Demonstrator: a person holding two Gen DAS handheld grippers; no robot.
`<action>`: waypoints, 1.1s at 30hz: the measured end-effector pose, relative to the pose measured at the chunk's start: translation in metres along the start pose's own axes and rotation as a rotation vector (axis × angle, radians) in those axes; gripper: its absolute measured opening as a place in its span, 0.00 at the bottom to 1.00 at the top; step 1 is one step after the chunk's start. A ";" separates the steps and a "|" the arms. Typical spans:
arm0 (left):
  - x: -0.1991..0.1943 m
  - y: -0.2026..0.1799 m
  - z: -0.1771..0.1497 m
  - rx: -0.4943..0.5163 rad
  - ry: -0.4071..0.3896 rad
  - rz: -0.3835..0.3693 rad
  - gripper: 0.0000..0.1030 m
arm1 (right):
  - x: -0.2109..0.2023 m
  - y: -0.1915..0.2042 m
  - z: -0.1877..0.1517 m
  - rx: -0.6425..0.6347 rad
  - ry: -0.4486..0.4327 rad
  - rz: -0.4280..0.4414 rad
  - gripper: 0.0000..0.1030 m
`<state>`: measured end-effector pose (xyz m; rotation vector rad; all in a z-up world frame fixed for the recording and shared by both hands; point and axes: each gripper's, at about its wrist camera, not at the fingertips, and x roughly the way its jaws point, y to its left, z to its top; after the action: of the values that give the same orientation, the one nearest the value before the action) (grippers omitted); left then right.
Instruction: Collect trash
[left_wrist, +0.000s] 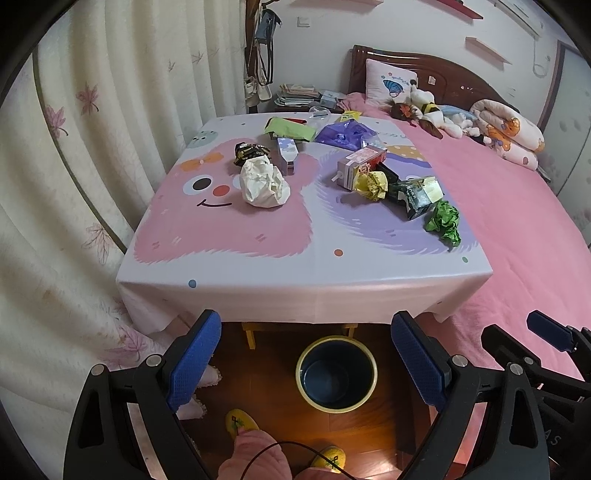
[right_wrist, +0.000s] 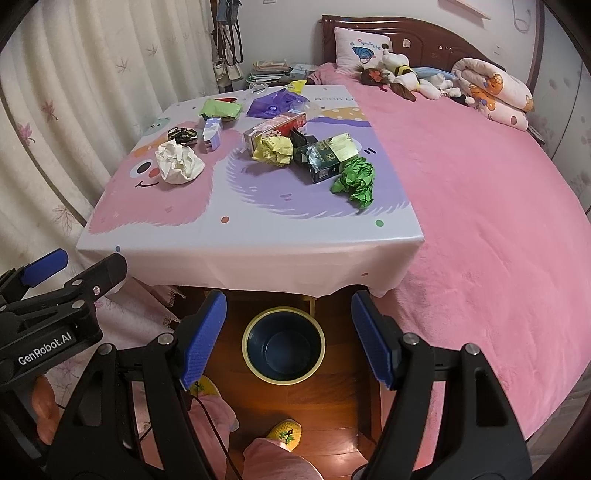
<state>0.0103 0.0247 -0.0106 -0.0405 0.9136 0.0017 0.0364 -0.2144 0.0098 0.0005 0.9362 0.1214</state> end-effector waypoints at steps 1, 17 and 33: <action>-0.001 -0.001 0.001 0.001 0.000 0.000 0.92 | 0.000 0.000 0.000 0.000 0.000 -0.001 0.66; -0.004 0.007 -0.001 -0.011 0.006 -0.003 0.92 | 0.000 0.010 0.001 -0.004 0.005 0.000 0.66; -0.004 0.009 0.000 -0.012 0.008 -0.004 0.92 | -0.001 0.014 0.000 -0.004 0.001 0.004 0.66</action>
<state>0.0076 0.0342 -0.0078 -0.0538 0.9211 0.0032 0.0345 -0.2005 0.0112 -0.0017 0.9374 0.1275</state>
